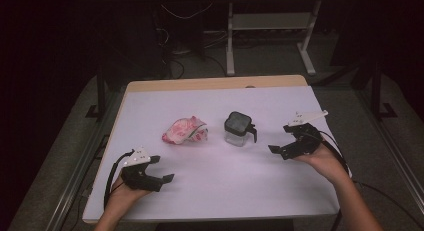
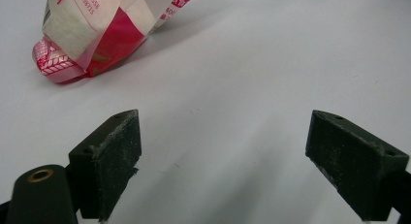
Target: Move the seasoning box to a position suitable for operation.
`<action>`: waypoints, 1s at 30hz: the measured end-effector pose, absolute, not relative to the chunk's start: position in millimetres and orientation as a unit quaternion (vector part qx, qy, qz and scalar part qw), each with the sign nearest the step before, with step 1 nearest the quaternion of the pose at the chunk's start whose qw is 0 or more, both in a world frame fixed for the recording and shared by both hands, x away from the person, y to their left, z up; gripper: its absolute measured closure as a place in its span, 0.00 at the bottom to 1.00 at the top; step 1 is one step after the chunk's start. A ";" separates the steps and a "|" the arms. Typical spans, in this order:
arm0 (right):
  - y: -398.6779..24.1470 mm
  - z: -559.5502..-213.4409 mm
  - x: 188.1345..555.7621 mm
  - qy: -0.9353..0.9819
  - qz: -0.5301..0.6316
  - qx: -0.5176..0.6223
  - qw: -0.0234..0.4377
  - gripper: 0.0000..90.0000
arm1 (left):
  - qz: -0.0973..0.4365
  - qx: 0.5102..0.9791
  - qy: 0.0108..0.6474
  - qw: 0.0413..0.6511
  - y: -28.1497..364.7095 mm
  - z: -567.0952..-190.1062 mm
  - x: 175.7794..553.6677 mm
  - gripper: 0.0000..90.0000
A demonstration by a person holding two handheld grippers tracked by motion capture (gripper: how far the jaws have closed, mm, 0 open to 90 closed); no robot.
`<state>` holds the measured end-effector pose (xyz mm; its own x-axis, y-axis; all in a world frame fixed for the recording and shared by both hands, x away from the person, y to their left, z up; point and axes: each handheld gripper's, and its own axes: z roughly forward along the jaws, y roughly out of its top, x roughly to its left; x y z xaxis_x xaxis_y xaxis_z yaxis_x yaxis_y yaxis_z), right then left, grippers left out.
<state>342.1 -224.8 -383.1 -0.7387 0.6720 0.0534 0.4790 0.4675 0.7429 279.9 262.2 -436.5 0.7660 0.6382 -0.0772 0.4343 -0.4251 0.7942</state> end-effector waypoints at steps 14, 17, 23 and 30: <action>-201.3 -368.5 362.3 0.870 0.358 0.318 0.119 0.03 | 0.115 0.836 0.317 0.433 260.6 -436.3 278.7 0.14; -192.1 -361.5 370.6 0.877 0.348 0.309 0.120 0.01 | 0.115 0.836 0.316 0.434 260.0 -436.6 278.4 0.14; -180.6 -353.5 381.8 0.885 0.336 0.301 0.114 0.00 | 0.111 0.836 0.315 0.434 259.3 -436.5 277.0 0.14; -158.7 -338.2 396.9 0.909 0.296 0.273 0.110 0.00 | 0.113 0.834 0.317 0.437 261.8 -436.0 277.6 0.14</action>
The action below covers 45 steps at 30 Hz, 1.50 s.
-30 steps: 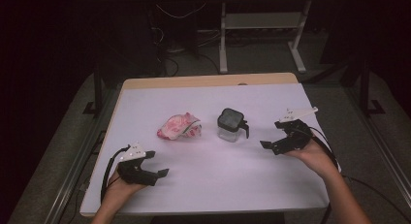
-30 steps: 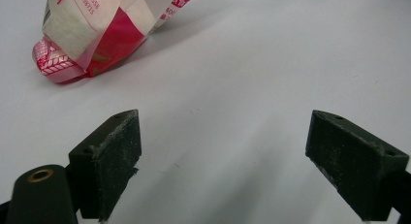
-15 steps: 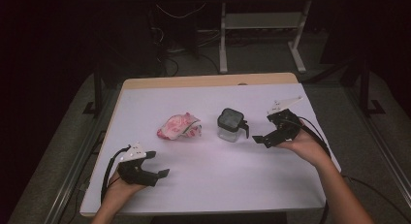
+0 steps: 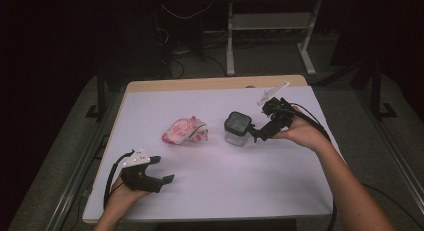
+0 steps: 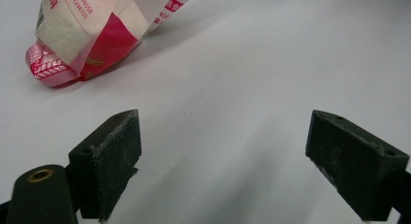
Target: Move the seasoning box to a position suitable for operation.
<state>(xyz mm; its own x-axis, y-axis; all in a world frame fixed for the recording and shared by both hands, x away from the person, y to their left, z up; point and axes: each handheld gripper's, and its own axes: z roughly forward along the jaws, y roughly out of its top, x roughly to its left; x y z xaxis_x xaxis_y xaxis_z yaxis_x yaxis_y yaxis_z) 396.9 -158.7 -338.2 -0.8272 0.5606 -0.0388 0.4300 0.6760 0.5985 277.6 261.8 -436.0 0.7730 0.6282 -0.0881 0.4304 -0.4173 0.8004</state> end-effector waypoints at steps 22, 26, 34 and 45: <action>-100.6 -346.7 438.5 0.941 0.210 0.253 0.083 0.00 | 0.114 0.837 0.311 0.436 261.7 -436.0 276.3 0.14; -98.1 -349.6 439.1 0.943 0.207 0.249 0.076 0.00 | 0.115 0.838 0.309 0.435 260.2 -435.3 275.6 0.14; -93.0 -355.8 447.4 0.944 0.211 0.245 0.063 0.00 | 0.122 0.836 0.310 0.436 262.3 -434.8 276.2 0.14; -79.4 -376.8 454.7 0.954 0.181 0.235 0.043 0.00 | 0.116 0.838 0.309 0.434 262.5 -435.9 277.2 0.14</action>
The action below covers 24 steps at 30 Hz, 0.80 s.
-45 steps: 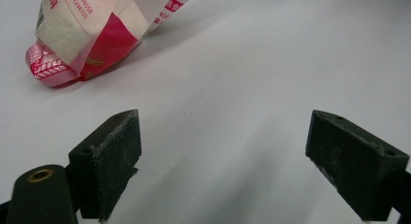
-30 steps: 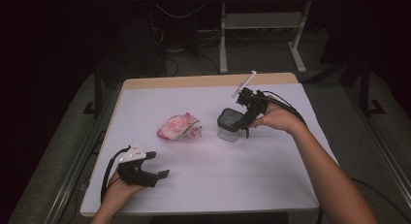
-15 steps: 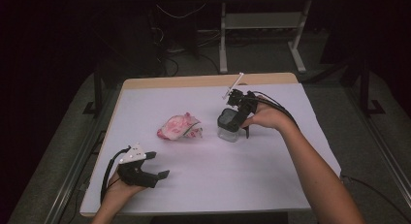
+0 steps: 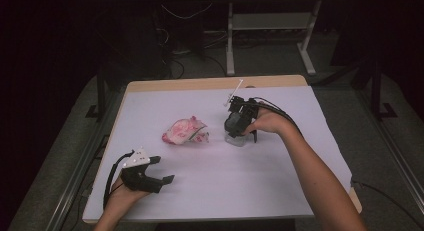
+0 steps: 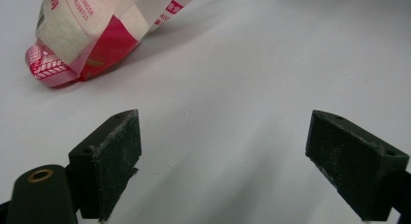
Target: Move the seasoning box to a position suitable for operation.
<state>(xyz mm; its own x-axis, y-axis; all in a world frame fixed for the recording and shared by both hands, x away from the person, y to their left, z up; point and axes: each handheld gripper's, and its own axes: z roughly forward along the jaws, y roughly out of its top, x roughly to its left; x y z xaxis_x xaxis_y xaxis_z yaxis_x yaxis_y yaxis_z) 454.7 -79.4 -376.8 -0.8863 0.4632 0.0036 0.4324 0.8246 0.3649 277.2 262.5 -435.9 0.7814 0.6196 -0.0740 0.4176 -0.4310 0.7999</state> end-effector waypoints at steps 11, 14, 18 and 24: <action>-75.5 -388.5 461.3 0.957 0.166 0.237 0.026 0.11 | 0.111 0.838 0.308 0.436 261.5 -436.8 277.1 0.14; -75.1 -388.8 461.1 0.958 0.166 0.235 0.018 0.15 | 0.110 0.839 0.307 0.435 261.6 -436.9 277.3 0.14; -74.6 -388.4 460.7 0.958 0.164 0.233 0.019 0.16 | 0.109 0.839 0.307 0.436 261.0 -437.2 277.3 0.14; -74.8 -388.1 460.6 0.959 0.163 0.232 0.020 0.16 | 0.108 0.839 0.306 0.436 260.1 -437.8 277.3 0.14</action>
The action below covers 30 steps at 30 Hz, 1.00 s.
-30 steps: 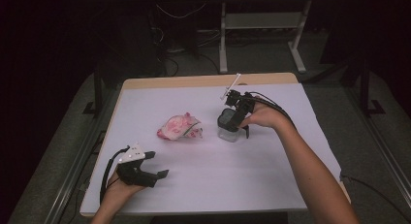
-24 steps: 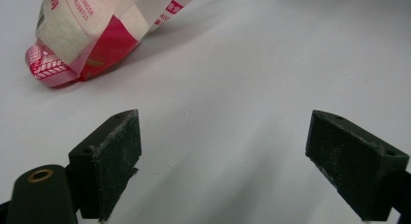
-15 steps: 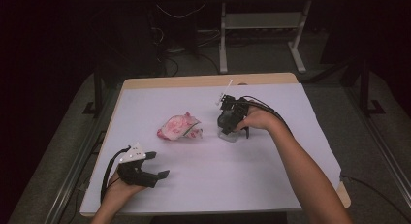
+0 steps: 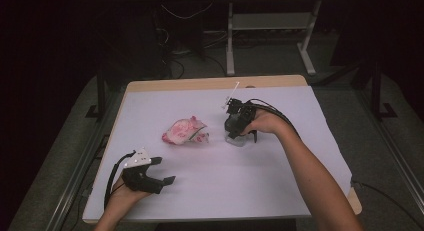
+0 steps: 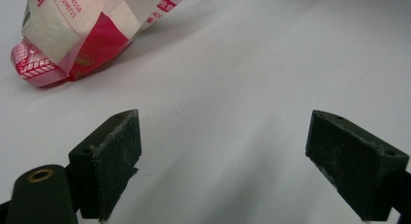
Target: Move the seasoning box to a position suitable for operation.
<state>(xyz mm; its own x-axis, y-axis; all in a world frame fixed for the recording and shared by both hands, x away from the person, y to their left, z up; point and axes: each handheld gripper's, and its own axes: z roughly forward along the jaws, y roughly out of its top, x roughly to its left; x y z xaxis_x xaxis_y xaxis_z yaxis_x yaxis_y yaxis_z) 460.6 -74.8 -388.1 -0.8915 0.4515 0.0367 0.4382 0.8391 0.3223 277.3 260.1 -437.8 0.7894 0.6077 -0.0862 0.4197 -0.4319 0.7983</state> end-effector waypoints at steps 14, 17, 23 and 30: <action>-87.5 -373.1 450.5 0.960 0.169 0.224 0.017 0.17 | 0.104 0.839 0.305 0.439 260.6 -437.3 276.4 0.14; -90.4 -367.6 441.9 0.964 0.164 0.210 0.022 0.17 | 0.102 0.841 0.300 0.438 258.6 -438.3 276.3 0.14; -90.1 -355.9 423.6 0.968 0.168 0.187 0.023 0.17 | 0.100 0.841 0.300 0.438 257.8 -438.3 275.4 0.14; -86.5 -347.7 406.7 0.972 0.172 0.160 0.025 0.17 | 0.102 0.841 0.300 0.438 258.1 -437.6 274.6 0.14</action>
<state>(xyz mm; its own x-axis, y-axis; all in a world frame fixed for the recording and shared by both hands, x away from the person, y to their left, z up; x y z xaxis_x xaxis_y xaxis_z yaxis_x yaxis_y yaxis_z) 406.7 -86.5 -347.7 -0.9476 0.3194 0.0064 0.3022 0.8898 0.3419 274.6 258.1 -437.6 0.7996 0.5936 -0.0911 0.4148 -0.4362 0.7985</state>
